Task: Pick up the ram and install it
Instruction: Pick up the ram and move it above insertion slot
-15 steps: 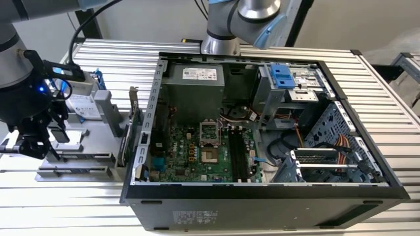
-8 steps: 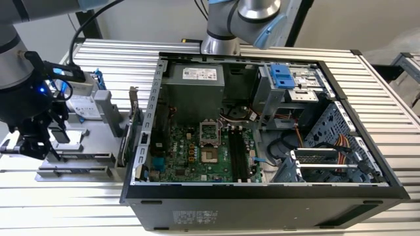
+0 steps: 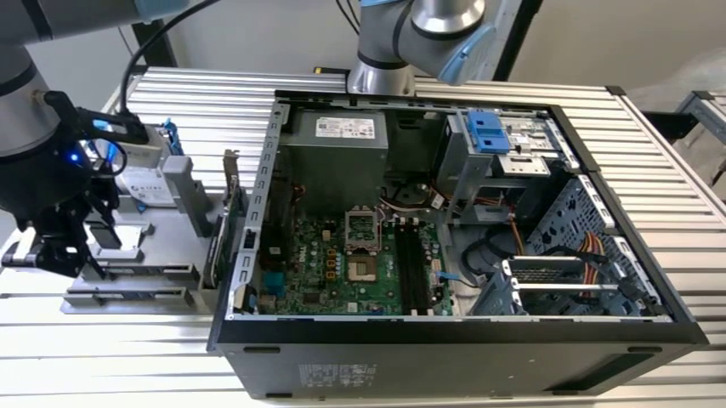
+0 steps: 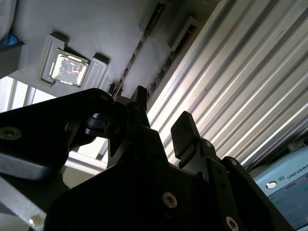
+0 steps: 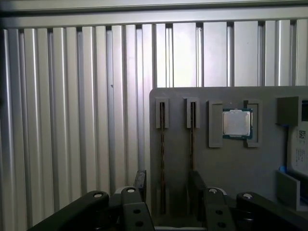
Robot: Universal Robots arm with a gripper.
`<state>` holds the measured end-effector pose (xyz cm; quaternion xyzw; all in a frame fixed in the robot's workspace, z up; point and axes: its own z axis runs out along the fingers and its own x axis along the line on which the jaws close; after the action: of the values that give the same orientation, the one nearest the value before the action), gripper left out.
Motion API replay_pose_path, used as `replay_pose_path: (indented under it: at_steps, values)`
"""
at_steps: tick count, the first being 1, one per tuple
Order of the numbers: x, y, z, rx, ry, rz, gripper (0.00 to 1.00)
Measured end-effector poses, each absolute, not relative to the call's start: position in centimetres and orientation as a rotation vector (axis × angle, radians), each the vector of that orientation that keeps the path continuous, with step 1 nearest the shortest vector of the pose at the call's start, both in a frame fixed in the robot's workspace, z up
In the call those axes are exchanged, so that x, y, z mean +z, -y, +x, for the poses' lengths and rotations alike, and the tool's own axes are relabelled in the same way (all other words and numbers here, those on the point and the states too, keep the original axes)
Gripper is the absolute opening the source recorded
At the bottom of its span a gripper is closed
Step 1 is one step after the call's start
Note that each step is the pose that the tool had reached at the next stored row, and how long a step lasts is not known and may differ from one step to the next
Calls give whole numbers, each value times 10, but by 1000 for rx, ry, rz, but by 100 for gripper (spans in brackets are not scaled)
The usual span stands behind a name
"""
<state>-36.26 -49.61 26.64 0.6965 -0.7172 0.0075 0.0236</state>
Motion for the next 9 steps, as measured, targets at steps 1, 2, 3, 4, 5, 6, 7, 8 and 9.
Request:
replay_pose_path:
  at_steps: [1, 2, 3, 4, 5, 6, 7, 8, 9]
  values:
    - [266, 496, -363, 23, 2220, 2156, 100]
    - [266, 496, -363, 23, 2220, 2156, 100]
    - [265, 496, -363, 23, 2220, 2156, 100]
    - [265, 496, -363, 23, 2220, 2156, 100]
    - [265, 496, -363, 23, 2220, 2156, 100]
    - [265, 496, -363, 23, 2220, 2156, 100]
    - [264, 496, -363, 23, 2220, 2156, 100]
    - [264, 496, -363, 23, 2220, 2156, 100]
    - [263, 496, -363, 24, 2220, 2156, 100]
